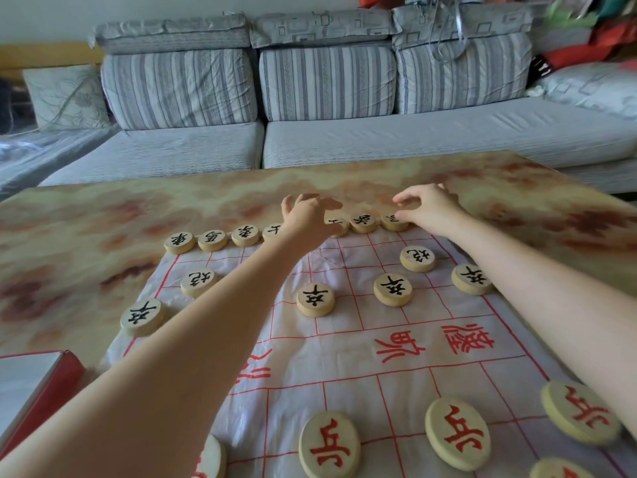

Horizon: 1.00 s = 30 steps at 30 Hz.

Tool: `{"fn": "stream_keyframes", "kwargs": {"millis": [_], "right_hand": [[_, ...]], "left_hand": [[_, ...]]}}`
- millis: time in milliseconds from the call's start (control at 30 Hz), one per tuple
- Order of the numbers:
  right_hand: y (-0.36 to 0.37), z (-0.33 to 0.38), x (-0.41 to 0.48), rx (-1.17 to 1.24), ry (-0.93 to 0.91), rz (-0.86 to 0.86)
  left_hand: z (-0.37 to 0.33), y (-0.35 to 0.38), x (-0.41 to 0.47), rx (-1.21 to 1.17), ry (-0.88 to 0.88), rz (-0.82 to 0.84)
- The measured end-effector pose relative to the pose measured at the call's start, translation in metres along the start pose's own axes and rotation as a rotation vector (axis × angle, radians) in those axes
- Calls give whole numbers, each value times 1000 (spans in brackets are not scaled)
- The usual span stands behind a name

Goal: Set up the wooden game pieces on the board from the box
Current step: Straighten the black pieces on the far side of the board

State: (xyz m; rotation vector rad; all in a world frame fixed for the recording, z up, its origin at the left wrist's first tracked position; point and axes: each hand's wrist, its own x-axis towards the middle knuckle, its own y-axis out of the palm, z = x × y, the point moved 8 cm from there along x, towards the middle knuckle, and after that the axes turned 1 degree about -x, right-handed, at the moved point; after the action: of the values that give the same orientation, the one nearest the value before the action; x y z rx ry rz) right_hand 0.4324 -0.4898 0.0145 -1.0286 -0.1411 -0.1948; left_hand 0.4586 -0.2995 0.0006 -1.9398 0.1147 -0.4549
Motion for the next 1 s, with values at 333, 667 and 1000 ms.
{"fn": "stream_keyframes", "kwargs": {"millis": [333, 667, 1000], "right_hand": [[5, -12, 3, -96, -34, 101], [13, -8, 8, -155, -178, 14], [29, -18, 13, -173, -188, 125]], "left_hand": [[-48, 34, 22, -1, 105, 106], [-36, 33, 27, 8, 29, -7], [-36, 34, 23, 17, 24, 54]]}}
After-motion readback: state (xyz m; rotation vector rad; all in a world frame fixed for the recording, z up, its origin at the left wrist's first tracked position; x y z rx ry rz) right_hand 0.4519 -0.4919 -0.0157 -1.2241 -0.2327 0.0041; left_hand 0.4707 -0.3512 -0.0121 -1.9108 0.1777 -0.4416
